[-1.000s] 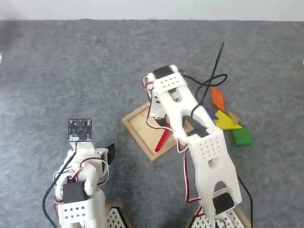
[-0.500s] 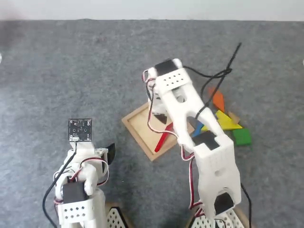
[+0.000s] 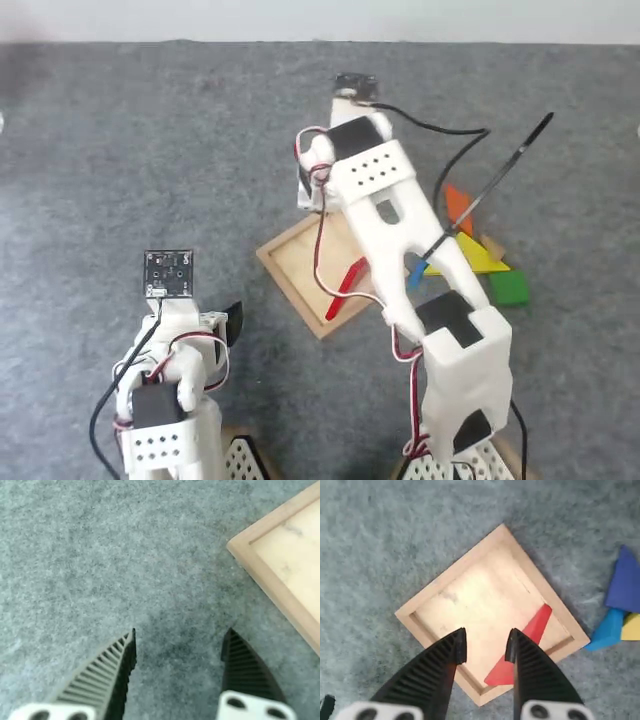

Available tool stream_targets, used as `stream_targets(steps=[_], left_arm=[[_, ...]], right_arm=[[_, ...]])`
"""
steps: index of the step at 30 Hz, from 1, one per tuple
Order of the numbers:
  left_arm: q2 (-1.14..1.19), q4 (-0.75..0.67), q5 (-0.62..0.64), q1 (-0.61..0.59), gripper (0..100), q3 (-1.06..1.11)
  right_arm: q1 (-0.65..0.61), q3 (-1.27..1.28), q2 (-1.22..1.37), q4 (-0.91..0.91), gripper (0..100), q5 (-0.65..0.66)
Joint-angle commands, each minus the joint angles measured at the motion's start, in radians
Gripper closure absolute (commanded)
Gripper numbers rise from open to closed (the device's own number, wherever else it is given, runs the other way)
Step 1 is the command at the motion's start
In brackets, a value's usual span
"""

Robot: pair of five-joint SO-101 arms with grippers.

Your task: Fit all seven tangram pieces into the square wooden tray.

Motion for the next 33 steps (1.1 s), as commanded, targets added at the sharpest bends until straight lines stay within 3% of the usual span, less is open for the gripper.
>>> stream_targets(steps=[1,13,33], left_arm=[[-0.021,0.005,0.008,-0.002,73,-0.022],[-0.021,0.005,0.008,-0.002,73,-0.022],[-0.021,0.005,0.008,-0.002,73,-0.022]], right_arm=[[-0.033,-0.003,0.028,-0.022,85.4,0.04],[-0.128,-0.003,0.102,0.061,85.4,0.109],[-0.062,0.256,-0.002,0.005,85.4,0.19]])
